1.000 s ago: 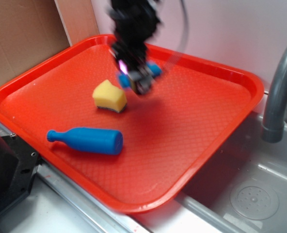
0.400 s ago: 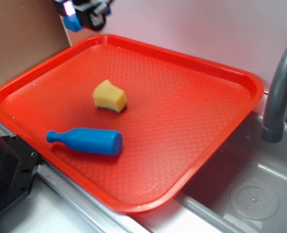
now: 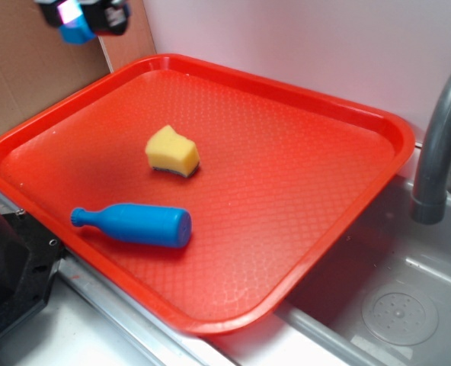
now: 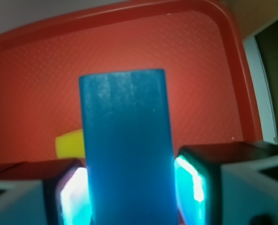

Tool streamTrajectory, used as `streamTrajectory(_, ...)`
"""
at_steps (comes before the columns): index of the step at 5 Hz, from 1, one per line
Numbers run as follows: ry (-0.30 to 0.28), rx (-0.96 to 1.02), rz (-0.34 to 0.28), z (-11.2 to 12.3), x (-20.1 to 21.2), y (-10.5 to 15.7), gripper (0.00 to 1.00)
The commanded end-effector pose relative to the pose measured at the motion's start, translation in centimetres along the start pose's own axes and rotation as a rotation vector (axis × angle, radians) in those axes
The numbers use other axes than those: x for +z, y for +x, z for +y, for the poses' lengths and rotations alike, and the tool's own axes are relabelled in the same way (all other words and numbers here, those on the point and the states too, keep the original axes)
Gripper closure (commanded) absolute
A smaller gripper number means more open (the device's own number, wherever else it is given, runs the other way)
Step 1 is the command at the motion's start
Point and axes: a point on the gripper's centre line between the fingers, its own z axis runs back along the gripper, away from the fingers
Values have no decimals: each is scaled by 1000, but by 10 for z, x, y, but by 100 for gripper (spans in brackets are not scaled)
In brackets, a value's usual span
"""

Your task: Grab the blue block.

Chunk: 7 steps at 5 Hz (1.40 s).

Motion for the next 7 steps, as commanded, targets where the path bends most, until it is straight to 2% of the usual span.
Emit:
streamTrajectory(1,-7,-35,-75,-12,14,-21,100)
streamTrajectory(3,10,-84,-99,-23,16,-30,100)
streamTrajectory(4,41,-131,-114,-35,16,-38,100)
streamTrajectory(7,121,-148,-93,-50,5,-34,100)
